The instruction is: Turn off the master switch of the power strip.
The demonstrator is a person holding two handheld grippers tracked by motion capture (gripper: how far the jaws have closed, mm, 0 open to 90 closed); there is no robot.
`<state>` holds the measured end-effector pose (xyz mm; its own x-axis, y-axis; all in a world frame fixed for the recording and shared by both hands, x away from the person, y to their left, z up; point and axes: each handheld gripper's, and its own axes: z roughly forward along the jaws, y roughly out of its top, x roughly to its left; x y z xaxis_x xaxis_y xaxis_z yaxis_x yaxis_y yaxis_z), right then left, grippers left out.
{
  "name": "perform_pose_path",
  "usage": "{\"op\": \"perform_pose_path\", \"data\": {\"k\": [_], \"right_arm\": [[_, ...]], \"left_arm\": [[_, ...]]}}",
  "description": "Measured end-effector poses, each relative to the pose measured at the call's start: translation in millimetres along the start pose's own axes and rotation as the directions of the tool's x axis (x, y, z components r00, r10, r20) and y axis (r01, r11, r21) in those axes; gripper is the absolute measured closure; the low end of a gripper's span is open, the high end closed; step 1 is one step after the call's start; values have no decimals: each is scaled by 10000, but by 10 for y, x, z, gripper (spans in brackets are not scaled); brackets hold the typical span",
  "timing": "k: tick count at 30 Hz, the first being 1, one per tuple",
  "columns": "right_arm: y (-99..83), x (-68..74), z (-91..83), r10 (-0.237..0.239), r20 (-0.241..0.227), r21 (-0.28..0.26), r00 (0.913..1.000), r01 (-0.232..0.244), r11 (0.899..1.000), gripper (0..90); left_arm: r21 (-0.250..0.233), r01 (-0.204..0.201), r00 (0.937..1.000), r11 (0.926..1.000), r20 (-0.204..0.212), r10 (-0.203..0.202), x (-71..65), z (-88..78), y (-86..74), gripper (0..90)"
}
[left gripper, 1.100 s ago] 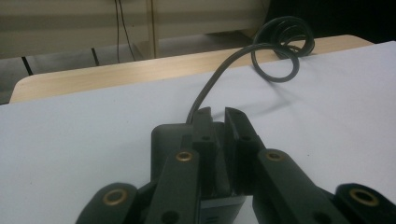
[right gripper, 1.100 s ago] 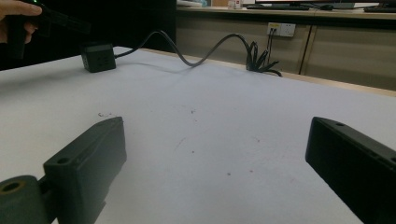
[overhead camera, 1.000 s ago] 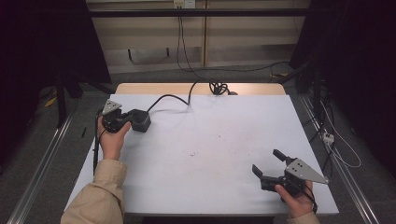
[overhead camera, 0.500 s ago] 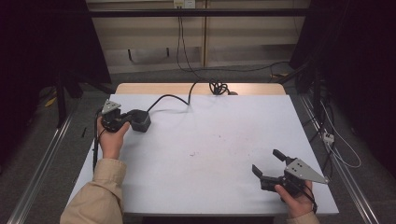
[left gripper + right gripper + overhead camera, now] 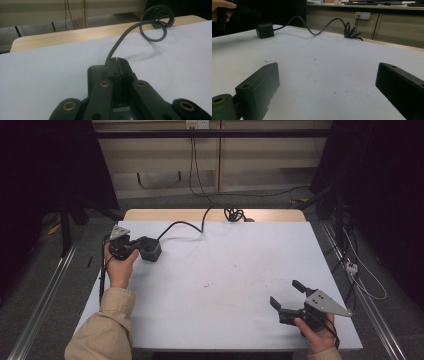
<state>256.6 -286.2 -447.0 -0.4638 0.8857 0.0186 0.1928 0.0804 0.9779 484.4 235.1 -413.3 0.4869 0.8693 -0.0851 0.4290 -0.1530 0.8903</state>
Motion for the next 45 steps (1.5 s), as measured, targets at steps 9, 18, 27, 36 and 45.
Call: {"op": "perform_pose_path", "data": {"k": [9, 18, 27, 36, 45], "right_arm": [[2, -2, 0, -7, 1, -19, 10000, 7, 10000, 47], [2, 1, 1, -18, -1, -11, 10000, 18, 10000, 47], [1, -1, 2, -8, -10, -12, 10000, 8, 10000, 47], [2, -2, 0, -17, -10, -13, 10000, 17, 10000, 47], [2, 1, 1, -19, -9, -7, 10000, 19, 10000, 47]], "left_arm": [[387, -9, 10000, 9992, -57, 11, 26, 27, -18, 900], [624, -17, 10000, 9981, -75, 22, 30, 47, -36, 900], [759, -21, 9999, 9971, -137, 31, 21, 68, -50, 900], [833, -128, 9997, 9964, -195, 145, 16, 67, -50, 900], [930, -230, 9994, 9954, -242, 254, -14, 61, -42, 900]]}}
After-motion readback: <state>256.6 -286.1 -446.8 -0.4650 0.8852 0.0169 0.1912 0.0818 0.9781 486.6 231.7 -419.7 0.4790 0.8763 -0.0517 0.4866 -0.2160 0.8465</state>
